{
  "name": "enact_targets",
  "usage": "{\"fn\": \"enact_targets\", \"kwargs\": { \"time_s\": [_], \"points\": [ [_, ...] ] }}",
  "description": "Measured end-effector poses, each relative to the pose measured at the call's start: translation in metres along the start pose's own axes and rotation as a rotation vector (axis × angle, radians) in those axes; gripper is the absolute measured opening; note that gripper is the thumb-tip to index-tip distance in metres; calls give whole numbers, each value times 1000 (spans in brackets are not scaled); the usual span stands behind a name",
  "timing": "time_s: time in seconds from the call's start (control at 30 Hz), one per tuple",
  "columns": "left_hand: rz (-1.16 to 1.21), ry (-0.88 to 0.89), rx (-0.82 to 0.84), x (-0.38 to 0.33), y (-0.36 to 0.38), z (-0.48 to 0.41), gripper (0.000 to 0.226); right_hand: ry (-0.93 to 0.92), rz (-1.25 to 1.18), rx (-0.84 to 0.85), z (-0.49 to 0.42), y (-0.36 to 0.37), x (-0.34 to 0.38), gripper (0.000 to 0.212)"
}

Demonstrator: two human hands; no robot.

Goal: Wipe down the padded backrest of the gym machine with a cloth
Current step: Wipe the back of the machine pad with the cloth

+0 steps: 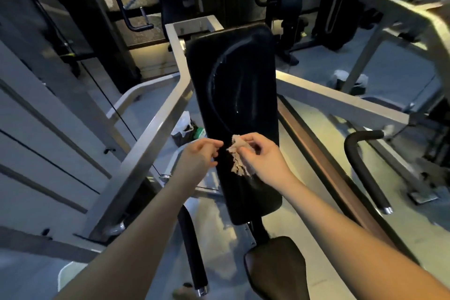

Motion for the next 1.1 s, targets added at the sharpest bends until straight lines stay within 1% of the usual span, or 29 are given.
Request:
{"fn": "enact_targets", "kwargs": {
  "time_s": [0.13,0.2,0.27,0.37,0.5,0.67,0.77,0.87,0.93,1.0,1.03,1.1],
  "points": [
    [-178,159,-107,-37,-6,-11,27,-45,-44,-39,-27,-25,18,15],
    [-224,196,-163,-61,-9,-23,25,-66,-57,-88,-48,-37,27,17],
    [-262,234,-180,-84,-9,-43,26,-89,-22,-135,-73,-49,36,17],
    [-278,303,-172,-115,-7,-75,24,-141,104,-234,-115,-71,51,19],
    [-303,390,-170,-155,-3,-116,19,-236,368,-419,-172,-99,70,29],
    [-364,504,-211,-193,-3,-167,18,-202,587,-524,-242,-124,87,36],
    [-406,535,-261,-205,-7,-206,14,-213,707,-473,-276,-123,85,37],
    [-411,459,-291,-203,-6,-243,17,-186,769,-381,-293,-117,70,32],
    [-381,388,-312,-195,-1,-260,24,-230,765,-354,-296,-119,65,32],
    [-294,334,-364,-186,3,-268,32,-301,731,-311,-296,-124,67,32],
    [-251,325,-417,-182,4,-270,34,-318,696,-286,-295,-127,71,29],
    [-235,366,-523,-177,5,-269,33,-358,648,-249,-293,-128,78,22]
  ]
}}
Point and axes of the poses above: each hand's wrist, its own z-axis away from the middle knuckle, its own y-axis out of the palm, x = y × z, the point moved 3 cm from there along -z, towards the middle knuckle, and after that the axes turned 14 degrees about z, right-handed, at the moved point
